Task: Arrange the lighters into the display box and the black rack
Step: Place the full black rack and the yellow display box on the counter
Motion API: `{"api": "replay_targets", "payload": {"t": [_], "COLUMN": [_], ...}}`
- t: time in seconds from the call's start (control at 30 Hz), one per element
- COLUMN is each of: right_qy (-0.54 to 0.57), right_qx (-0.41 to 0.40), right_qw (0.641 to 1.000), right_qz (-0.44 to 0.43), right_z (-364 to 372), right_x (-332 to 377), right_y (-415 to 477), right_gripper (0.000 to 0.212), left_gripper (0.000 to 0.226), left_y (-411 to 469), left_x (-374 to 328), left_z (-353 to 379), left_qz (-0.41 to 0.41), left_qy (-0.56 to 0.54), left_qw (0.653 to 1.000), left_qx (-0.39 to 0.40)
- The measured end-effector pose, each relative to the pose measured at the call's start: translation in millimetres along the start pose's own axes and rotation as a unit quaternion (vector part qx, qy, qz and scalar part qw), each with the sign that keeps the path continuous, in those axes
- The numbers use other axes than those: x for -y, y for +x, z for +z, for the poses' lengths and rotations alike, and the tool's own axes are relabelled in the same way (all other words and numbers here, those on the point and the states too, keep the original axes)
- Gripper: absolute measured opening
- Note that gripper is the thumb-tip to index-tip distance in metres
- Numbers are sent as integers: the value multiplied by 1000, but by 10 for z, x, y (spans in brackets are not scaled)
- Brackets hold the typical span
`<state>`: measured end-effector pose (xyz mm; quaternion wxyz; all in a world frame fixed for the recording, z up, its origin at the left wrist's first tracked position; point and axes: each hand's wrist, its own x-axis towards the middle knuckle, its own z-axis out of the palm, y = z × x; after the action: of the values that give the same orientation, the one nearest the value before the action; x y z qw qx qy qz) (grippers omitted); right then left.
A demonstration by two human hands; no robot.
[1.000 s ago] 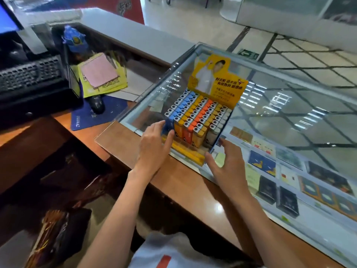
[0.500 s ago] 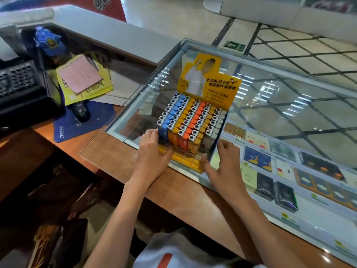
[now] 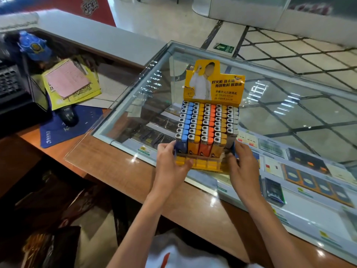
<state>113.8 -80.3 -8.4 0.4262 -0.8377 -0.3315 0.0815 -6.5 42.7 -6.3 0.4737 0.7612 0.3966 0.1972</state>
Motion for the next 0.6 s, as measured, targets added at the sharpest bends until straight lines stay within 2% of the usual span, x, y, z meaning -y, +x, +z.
{"api": "replay_targets", "payload": {"t": [0.2, 0.33, 0.43, 0.53, 0.6], "right_qy": [61, 110, 144, 181, 174], "right_qx": [-6, 3, 24, 31, 25], "right_qw": [996, 989, 981, 969, 966], "right_qz": [70, 100, 129, 165, 189], "right_z": [-137, -184, -210, -235, -252], "right_x": [-20, -43, -61, -43, -34], "right_y": [8, 16, 23, 8, 5], "right_gripper": [33, 34, 35, 38, 45], "left_gripper": [41, 44, 42, 26, 23], "left_y": [-93, -90, -52, -6, 37], "left_x": [-83, -117, -110, -124, -120], "left_z": [57, 51, 32, 23, 28], "left_qz": [-45, -127, -170, -173, -175], "left_qy": [-123, -223, -234, -226, -201], "left_qw": [991, 966, 956, 954, 957], "left_qx": [23, 41, 57, 97, 116]}}
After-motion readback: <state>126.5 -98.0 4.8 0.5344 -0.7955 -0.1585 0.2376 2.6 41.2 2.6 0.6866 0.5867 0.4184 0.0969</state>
